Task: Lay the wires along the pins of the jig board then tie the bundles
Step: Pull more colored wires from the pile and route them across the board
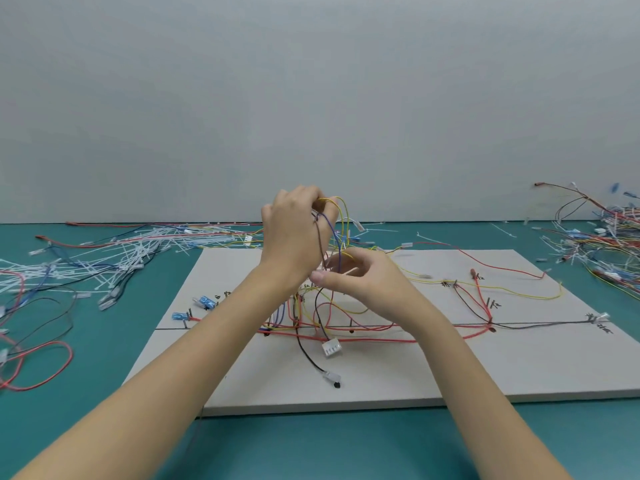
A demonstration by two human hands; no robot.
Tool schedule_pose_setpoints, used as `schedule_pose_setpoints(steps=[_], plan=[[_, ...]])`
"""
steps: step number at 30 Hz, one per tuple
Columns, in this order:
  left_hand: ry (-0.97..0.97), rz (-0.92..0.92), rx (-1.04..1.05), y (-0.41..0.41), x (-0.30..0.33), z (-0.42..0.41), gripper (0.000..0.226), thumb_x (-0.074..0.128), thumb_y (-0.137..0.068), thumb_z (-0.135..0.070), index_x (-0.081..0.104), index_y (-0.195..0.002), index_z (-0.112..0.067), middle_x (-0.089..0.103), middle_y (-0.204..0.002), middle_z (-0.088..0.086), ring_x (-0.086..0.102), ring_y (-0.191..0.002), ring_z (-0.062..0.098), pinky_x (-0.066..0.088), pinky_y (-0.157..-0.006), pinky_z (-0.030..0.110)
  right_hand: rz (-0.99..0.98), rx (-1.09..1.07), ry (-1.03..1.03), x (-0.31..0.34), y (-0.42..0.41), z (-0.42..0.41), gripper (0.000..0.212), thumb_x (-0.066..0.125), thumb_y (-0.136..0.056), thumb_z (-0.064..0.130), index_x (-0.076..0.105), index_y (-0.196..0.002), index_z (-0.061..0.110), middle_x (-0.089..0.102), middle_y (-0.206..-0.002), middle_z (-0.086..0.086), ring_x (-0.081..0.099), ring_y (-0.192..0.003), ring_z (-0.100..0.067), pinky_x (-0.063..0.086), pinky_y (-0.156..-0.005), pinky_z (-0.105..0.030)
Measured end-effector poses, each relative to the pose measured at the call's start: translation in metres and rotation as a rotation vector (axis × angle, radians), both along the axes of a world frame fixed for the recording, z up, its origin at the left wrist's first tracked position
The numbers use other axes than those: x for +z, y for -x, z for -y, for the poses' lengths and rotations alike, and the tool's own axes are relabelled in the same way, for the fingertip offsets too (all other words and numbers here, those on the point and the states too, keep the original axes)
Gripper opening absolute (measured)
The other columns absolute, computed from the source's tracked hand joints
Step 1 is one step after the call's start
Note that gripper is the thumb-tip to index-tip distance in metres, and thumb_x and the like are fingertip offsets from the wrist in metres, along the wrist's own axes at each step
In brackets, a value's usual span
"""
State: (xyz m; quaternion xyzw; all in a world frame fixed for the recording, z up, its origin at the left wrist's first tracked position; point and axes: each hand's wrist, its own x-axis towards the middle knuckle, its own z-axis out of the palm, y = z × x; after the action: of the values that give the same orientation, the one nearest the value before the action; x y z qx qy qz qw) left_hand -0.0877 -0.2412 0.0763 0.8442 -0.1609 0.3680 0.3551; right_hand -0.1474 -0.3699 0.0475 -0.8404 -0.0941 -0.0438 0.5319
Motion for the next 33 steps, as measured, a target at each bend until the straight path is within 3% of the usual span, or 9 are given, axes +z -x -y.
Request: schedule_pose_setpoints(steps=[2, 5, 10, 14, 19, 22, 26, 30, 33], plan=[[0.062, -0.027, -0.046, -0.002, 0.002, -0.002, 0.030, 0.051, -0.097, -0.029, 0.055, -0.073, -0.012, 0.055, -0.071, -0.001, 0.051, -0.083, 0.032, 0.033, -0.075, 0.036, 0.024, -0.004, -0.064, 0.000, -0.001, -0.002, 0.026, 0.076, -0.081, 0.033, 0.068, -0.087, 0.009, 0.067, -0.075, 0.005, 0.061, -0.069, -0.010, 0.048, -0.068, -0.023], [0.123, -0.056, -0.142, -0.005, 0.004, -0.006, 0.029, 0.055, -0.096, -0.027, 0.056, -0.073, -0.009, 0.059, -0.073, 0.003, 0.054, -0.082, 0.035, 0.045, -0.078, 0.044, -0.070, 0.027, -0.334, 0.004, -0.002, -0.003, 0.015, 0.058, -0.091, 0.012, 0.059, -0.088, -0.002, 0.073, -0.083, -0.007, 0.065, -0.073, -0.015, 0.054, -0.068, -0.027], [0.069, -0.018, -0.157, -0.012, 0.001, -0.014, 0.037, 0.066, -0.086, -0.046, 0.061, -0.075, -0.011, 0.060, -0.071, -0.008, 0.049, -0.089, 0.025, 0.040, -0.079, 0.040, -0.262, 0.204, -0.911, 0.013, 0.001, 0.006, 0.018, 0.052, -0.093, 0.018, 0.055, -0.079, 0.008, 0.071, -0.078, -0.014, 0.070, -0.077, -0.031, 0.057, -0.074, -0.035], [0.015, 0.010, -0.084, -0.018, -0.004, -0.019, 0.045, 0.062, -0.085, -0.056, 0.063, -0.072, -0.012, 0.061, -0.069, -0.010, 0.046, -0.088, 0.025, 0.033, -0.077, 0.035, -0.229, 0.113, -0.878, 0.015, 0.001, 0.013, 0.017, 0.055, -0.094, 0.022, 0.066, -0.086, 0.011, 0.060, -0.064, 0.000, 0.060, -0.052, -0.016, 0.052, -0.052, -0.023], [-0.103, 0.065, -0.137, -0.024, -0.004, -0.029, 0.055, 0.058, -0.079, -0.064, 0.061, -0.068, -0.010, 0.063, -0.070, -0.007, 0.039, -0.081, 0.022, 0.031, -0.073, 0.034, -0.240, 0.025, -0.850, 0.021, 0.000, 0.029, 0.017, 0.068, -0.077, 0.027, 0.073, -0.088, 0.016, 0.034, -0.050, 0.010, 0.025, -0.035, -0.004, 0.022, -0.033, -0.016], [-0.216, 0.066, -0.229, -0.027, -0.006, -0.037, 0.042, 0.067, -0.081, -0.053, 0.061, -0.071, -0.013, 0.063, -0.071, -0.007, 0.037, -0.079, 0.019, 0.031, -0.071, 0.033, -0.218, 0.016, -0.889, 0.024, 0.000, 0.039, 0.015, 0.063, -0.085, 0.029, 0.071, -0.089, 0.017, 0.027, -0.048, 0.008, 0.020, -0.033, -0.004, 0.016, -0.031, -0.017], [-0.244, -0.013, -0.080, -0.038, -0.013, -0.044, 0.018, 0.069, -0.087, -0.031, 0.059, -0.078, -0.019, 0.066, -0.076, -0.007, 0.042, -0.084, 0.022, 0.040, -0.077, 0.038, -0.174, 0.036, -0.975, 0.027, 0.002, 0.049, 0.018, 0.056, -0.092, 0.030, 0.068, -0.090, 0.017, 0.025, -0.048, 0.007, 0.018, -0.033, -0.004, 0.017, -0.030, -0.018], [-0.268, -0.103, -0.001, -0.044, -0.018, -0.046, 0.009, 0.066, -0.085, -0.025, 0.062, -0.081, -0.019, 0.066, -0.080, -0.004, 0.047, -0.089, 0.025, 0.040, -0.074, 0.036, -0.104, 0.020, -0.995, 0.026, 0.002, 0.048, 0.020, 0.054, -0.094, 0.029, 0.068, -0.091, 0.016, 0.023, -0.047, 0.007, 0.018, -0.035, -0.005, 0.013, -0.038, -0.020], [-0.216, -0.127, 0.020, -0.047, -0.019, -0.046, 0.004, 0.064, -0.081, -0.018, 0.063, -0.085, -0.017, 0.064, -0.088, 0.001, 0.049, -0.092, 0.027, 0.045, -0.079, 0.041, -0.057, -0.006, -1.080, 0.025, 0.000, 0.044, 0.022, 0.053, -0.096, 0.025, 0.069, -0.089, 0.013, 0.024, -0.046, 0.009, 0.023, -0.040, -0.007, 0.021, -0.046, -0.019]])
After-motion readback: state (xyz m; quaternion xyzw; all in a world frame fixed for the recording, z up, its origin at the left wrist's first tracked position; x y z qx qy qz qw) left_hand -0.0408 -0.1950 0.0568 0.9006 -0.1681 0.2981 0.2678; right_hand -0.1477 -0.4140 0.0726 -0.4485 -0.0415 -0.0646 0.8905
